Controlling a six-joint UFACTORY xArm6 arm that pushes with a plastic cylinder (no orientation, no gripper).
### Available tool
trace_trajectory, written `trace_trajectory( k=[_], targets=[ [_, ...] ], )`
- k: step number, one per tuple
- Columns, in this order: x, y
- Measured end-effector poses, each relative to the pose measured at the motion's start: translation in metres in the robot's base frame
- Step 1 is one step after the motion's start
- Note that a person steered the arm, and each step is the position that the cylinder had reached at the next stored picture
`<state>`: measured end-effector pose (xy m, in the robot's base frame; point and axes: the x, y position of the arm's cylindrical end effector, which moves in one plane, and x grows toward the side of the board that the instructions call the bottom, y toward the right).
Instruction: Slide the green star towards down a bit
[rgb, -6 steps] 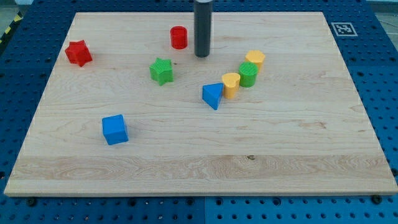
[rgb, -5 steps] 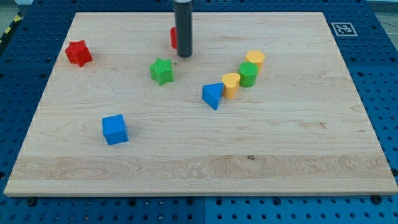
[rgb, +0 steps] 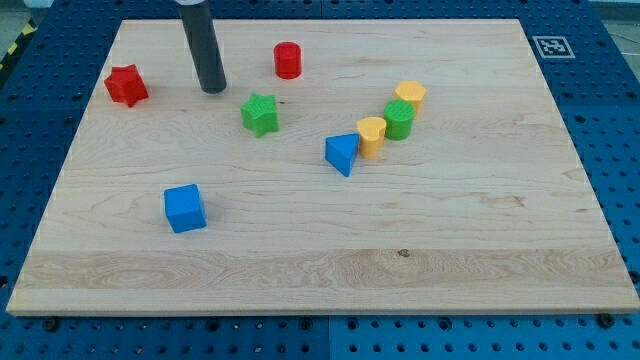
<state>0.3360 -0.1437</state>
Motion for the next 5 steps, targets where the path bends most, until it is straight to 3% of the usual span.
trace_trajectory(
  k=[5],
  targets=[
    [0.048,0.038]
  ],
)
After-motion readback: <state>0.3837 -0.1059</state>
